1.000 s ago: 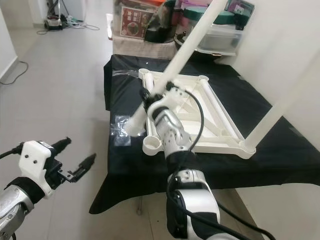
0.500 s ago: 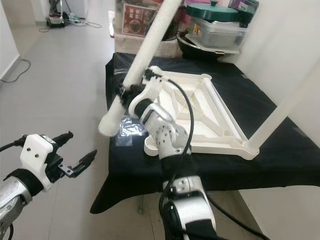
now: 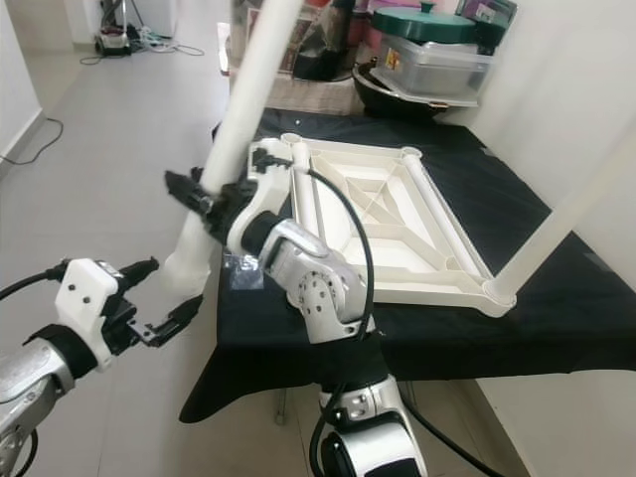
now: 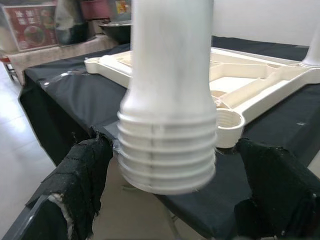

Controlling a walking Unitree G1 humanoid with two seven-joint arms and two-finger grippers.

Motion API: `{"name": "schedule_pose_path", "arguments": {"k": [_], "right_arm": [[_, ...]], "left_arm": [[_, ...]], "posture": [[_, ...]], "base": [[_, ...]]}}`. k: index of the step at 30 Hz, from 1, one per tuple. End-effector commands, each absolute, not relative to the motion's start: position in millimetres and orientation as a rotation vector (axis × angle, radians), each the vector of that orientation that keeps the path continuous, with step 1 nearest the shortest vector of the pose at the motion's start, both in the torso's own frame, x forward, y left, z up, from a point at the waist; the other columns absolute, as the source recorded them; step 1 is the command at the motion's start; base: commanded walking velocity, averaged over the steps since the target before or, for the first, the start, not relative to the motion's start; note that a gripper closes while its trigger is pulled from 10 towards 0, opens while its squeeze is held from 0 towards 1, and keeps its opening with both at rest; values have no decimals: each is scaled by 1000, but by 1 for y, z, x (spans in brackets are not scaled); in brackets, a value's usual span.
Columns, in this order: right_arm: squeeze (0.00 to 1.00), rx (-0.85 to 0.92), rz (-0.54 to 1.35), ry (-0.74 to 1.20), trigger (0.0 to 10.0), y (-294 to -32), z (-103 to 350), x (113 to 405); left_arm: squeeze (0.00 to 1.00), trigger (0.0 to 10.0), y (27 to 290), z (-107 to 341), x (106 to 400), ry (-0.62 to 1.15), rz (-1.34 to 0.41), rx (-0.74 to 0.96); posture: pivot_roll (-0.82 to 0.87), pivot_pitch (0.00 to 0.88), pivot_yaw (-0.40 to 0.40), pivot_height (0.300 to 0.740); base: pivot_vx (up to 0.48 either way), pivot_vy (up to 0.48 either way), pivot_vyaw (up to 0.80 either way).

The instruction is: Building children table

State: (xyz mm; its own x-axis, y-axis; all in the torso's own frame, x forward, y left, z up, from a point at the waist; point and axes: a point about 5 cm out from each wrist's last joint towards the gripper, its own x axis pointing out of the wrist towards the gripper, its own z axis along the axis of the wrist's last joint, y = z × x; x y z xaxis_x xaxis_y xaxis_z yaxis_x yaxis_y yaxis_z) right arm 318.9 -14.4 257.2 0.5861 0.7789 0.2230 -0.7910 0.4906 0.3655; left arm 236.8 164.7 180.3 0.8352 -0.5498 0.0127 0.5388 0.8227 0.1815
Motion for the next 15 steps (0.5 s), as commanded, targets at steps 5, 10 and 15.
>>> {"name": "schedule_pose_path", "arguments": {"k": [5,10,15], "right_arm": [[0,459,1018,-42,0,-9,260,308],[0,450,1068,-43,0,-5,260,297],[0,430,1107,-36,0,-2,259,290]], "left_arm": [[0,10000,161,178,241,-58,-593,159],[0,10000,161,178,245,-65,-588,157],[0,10000,158,181,251,-94,-577,156]], "posture": [[142,0,-139,740],[139,0,-137,740],[136,0,-136,740]], "base": [[0,0,0],[0,0,0],[0,0,0]]}}
